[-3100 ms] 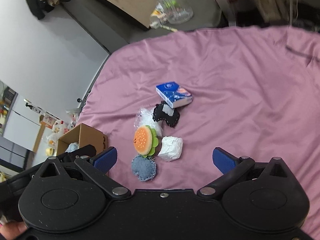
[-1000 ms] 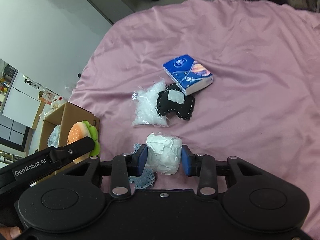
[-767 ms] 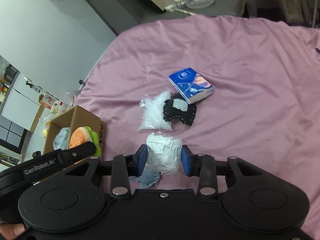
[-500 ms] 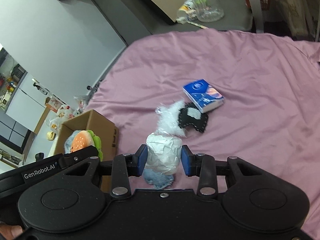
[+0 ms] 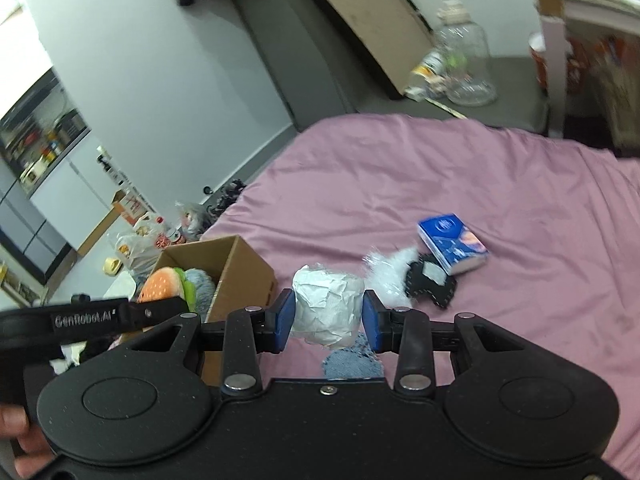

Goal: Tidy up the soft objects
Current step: 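Carry the burger plush with the left tool while the right tool carries the white bundle to the box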

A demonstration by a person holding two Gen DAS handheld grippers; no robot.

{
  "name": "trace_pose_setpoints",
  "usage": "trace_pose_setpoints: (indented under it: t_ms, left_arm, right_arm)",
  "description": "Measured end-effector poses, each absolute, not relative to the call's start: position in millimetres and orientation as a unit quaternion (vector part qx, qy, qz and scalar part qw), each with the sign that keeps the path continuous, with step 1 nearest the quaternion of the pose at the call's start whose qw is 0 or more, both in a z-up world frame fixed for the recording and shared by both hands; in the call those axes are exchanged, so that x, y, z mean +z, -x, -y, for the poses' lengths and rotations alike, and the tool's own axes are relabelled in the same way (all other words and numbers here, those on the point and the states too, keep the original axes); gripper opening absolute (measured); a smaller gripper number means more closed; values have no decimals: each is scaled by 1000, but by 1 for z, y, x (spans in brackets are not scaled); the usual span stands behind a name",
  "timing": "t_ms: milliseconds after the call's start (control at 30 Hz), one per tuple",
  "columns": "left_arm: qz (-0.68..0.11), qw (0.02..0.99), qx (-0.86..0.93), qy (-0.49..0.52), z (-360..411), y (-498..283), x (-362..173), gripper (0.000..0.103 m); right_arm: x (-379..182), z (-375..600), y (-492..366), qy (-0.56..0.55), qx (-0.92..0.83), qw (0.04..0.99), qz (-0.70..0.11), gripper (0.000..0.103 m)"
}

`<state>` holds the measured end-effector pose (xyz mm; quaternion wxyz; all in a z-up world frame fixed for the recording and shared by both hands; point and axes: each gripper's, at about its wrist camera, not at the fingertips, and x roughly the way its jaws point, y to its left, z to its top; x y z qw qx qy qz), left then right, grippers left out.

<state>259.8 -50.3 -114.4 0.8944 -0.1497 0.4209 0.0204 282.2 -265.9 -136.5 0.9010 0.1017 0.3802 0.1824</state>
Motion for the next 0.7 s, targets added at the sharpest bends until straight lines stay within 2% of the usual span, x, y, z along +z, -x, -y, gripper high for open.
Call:
trace_pose_setpoints:
  t_ms: [300,700]
  left_arm:
    - [-416,899,28,132,19,-259,-112,37]
    - [-435,890,47,126,-11,-268,-129,37]
  right_arm:
    - [-127,247,-280,-75,209,910,-350,36]
    - [-123,197,-297,-30,267,898,-348,36]
